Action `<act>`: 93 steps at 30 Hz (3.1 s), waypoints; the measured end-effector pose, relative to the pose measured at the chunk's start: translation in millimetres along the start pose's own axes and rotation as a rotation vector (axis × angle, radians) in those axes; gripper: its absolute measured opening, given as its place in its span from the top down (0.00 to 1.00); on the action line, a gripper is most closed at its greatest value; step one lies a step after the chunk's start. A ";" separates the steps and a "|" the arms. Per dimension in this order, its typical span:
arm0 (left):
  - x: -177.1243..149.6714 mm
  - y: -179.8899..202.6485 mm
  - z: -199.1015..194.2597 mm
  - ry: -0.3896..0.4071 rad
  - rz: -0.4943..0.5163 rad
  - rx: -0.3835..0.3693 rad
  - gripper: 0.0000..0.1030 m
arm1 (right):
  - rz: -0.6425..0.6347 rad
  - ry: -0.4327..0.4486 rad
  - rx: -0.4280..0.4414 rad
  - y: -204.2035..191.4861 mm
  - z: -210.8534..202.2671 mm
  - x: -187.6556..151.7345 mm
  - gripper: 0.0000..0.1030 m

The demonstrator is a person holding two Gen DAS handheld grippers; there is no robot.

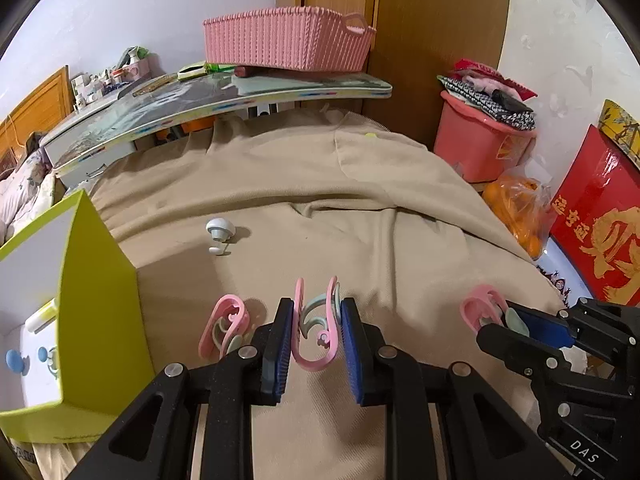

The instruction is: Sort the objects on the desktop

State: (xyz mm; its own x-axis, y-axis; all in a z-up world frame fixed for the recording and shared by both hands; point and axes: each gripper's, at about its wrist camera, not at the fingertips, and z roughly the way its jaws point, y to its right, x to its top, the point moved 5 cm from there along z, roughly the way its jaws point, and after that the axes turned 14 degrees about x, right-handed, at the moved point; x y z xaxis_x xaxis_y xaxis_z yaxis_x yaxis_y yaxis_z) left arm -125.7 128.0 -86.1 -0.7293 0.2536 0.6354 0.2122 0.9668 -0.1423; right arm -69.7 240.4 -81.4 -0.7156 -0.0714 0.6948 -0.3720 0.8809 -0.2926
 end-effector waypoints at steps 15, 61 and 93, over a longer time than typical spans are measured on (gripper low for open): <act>-12.7 -10.1 -36.5 0.060 0.004 0.020 0.76 | -0.041 0.016 -0.003 -25.6 -16.4 -3.3 0.83; -58.0 -85.6 -97.3 0.142 -0.076 0.164 0.76 | -0.239 -0.027 0.093 -130.8 -4.5 -7.0 0.83; -81.3 -164.0 -111.7 0.127 -0.231 0.239 0.76 | -0.366 -0.095 0.191 -203.6 36.8 3.4 0.83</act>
State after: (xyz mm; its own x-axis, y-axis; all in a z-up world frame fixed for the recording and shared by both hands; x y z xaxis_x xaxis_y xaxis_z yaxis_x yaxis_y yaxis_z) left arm -28.5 -54.6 -29.6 -0.6506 0.0362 0.7586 -0.1180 0.9819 -0.1480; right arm -18.3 43.6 -43.6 -0.5638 -0.4140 0.7147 -0.7081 0.6877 -0.1603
